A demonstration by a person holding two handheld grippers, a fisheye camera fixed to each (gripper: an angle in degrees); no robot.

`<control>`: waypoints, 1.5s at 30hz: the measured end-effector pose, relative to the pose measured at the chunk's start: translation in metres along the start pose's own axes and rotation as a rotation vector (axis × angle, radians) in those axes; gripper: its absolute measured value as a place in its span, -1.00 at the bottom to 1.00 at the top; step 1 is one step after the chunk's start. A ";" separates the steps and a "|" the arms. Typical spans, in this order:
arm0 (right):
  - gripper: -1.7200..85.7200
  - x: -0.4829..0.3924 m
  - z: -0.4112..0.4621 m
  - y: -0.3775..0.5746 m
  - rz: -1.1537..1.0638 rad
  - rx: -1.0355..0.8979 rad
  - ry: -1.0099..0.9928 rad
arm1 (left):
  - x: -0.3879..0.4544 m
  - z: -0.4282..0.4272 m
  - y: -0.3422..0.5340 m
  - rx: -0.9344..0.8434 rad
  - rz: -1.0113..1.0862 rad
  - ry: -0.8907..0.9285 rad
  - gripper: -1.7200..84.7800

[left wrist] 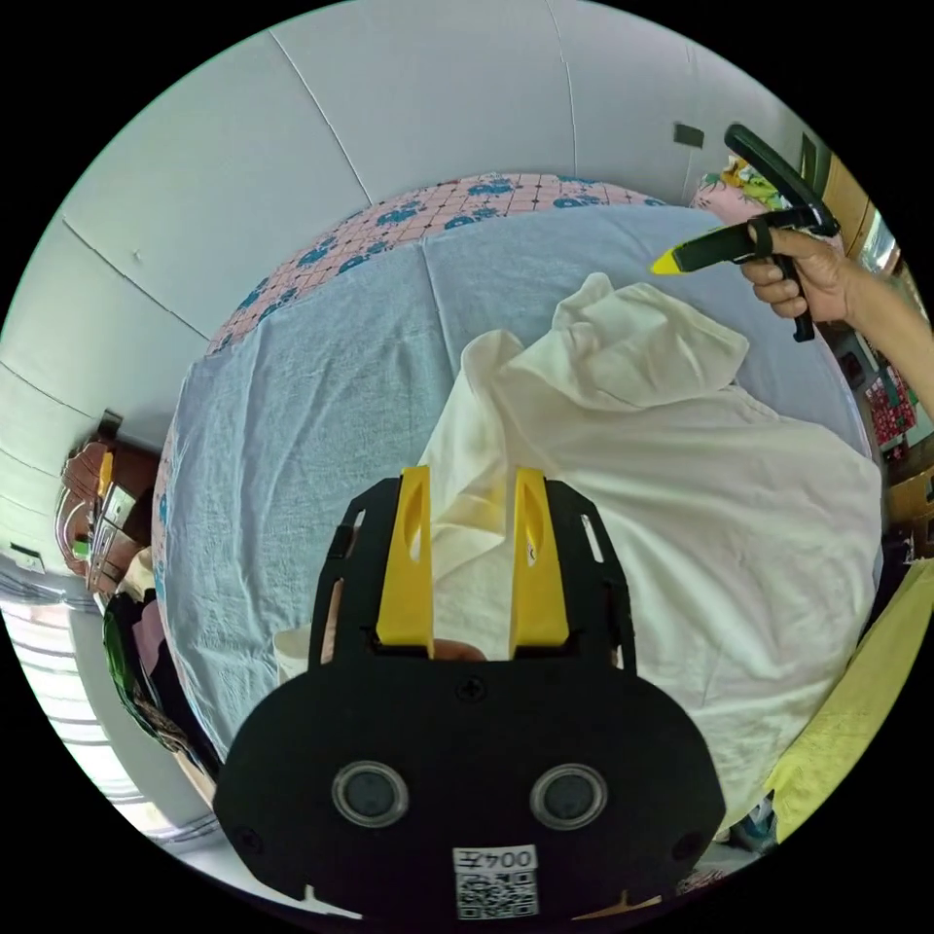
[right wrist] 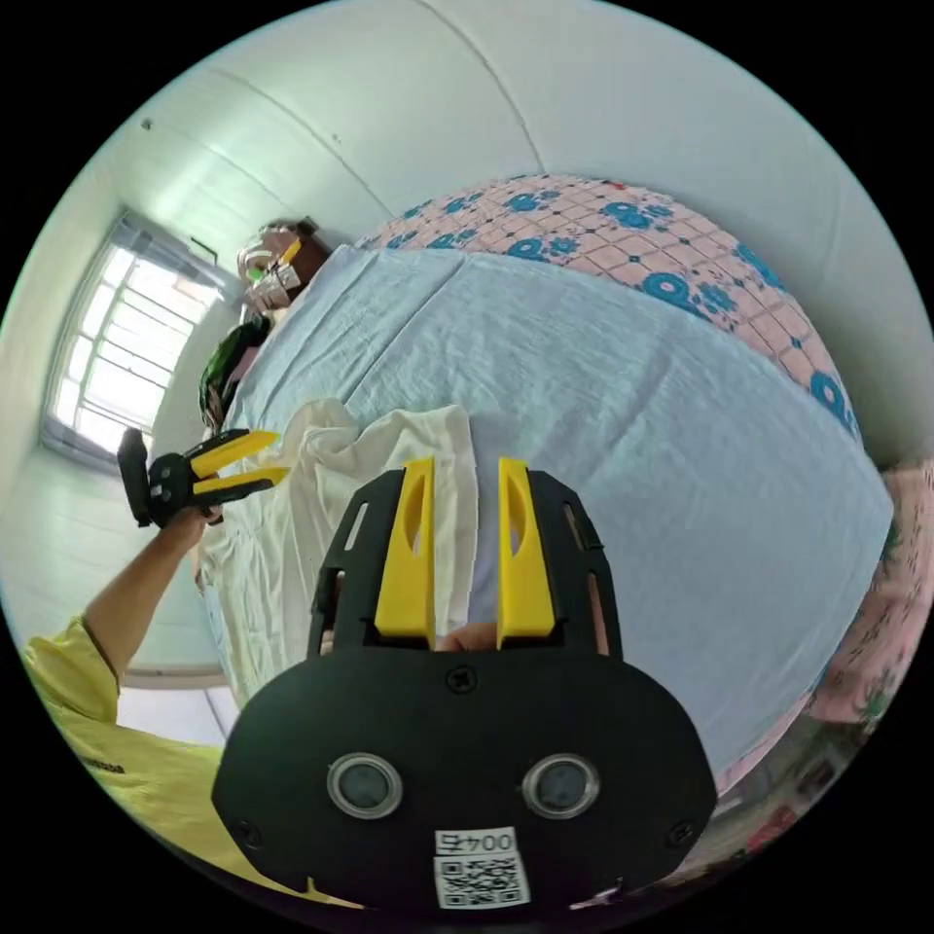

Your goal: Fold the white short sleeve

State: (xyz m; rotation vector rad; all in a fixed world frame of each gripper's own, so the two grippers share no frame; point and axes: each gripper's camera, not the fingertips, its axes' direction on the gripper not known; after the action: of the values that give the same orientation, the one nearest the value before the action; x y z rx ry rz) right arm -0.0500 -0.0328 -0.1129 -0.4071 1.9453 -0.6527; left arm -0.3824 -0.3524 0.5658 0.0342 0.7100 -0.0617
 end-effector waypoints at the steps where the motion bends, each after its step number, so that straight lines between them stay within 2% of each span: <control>1: -0.72 -0.012 0.009 -0.013 -0.046 -0.044 0.024 | 0.002 0.009 -0.007 -0.030 0.005 -0.002 -0.68; 7: -0.72 -0.052 0.040 -0.047 -0.114 -0.125 0.006 | 0.008 0.037 -0.030 -0.129 0.038 0.000 -0.76; 10: -0.89 -0.069 0.054 -0.049 -0.136 -0.192 0.049 | 0.004 0.040 -0.042 -0.176 0.067 -0.024 -0.86; 13: -0.96 -0.093 0.011 -0.040 -0.143 -0.057 0.082 | -0.014 0.023 -0.053 -0.169 0.061 -0.054 -0.89; 17: -0.97 -0.132 -0.068 -0.030 -0.164 0.218 0.279 | -0.053 0.007 -0.065 -0.139 -0.007 -0.061 -0.89; 19: -0.97 -0.141 -0.075 -0.038 -0.209 0.259 0.337 | -0.065 0.014 -0.070 -0.160 -0.026 -0.079 -0.88; 24: -0.96 -0.132 -0.027 -0.080 -0.217 0.146 0.462 | -0.092 0.051 -0.079 -0.269 -0.120 -0.154 -0.79; 28: -0.90 -0.104 0.033 -0.113 -0.146 -0.114 0.467 | -0.140 0.063 -0.070 -0.340 -0.328 -0.085 -0.62; 30: -0.87 -0.100 0.027 -0.118 -0.143 -0.080 0.435 | -0.164 0.054 -0.058 -0.306 -0.433 0.007 -0.56; 32: -0.76 -0.092 0.010 -0.127 -0.119 -0.132 0.368 | -0.191 0.026 -0.033 -0.208 -0.553 0.111 -0.54; 36: -0.72 -0.069 -0.070 -0.101 -0.069 0.009 0.274 | -0.201 -0.034 0.018 -0.062 -0.603 0.164 -0.53; 38: -0.75 -0.038 -0.111 -0.057 -0.020 0.026 0.124 | -0.179 -0.070 0.072 0.043 -0.615 0.254 -0.53; 41: -0.75 0.013 -0.123 0.008 0.138 -0.012 -0.154 | -0.123 -0.098 0.149 0.071 -0.612 0.356 -0.55; 45: -0.73 0.052 -0.110 0.060 0.323 -0.020 -0.298 | -0.049 -0.122 0.251 0.066 -0.685 0.432 -0.58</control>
State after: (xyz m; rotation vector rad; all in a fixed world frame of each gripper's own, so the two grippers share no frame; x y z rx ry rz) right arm -0.1719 0.0158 -0.1474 -0.1828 1.6841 -0.3413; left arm -0.4814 -0.0930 0.5082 -0.1389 1.1267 -0.7520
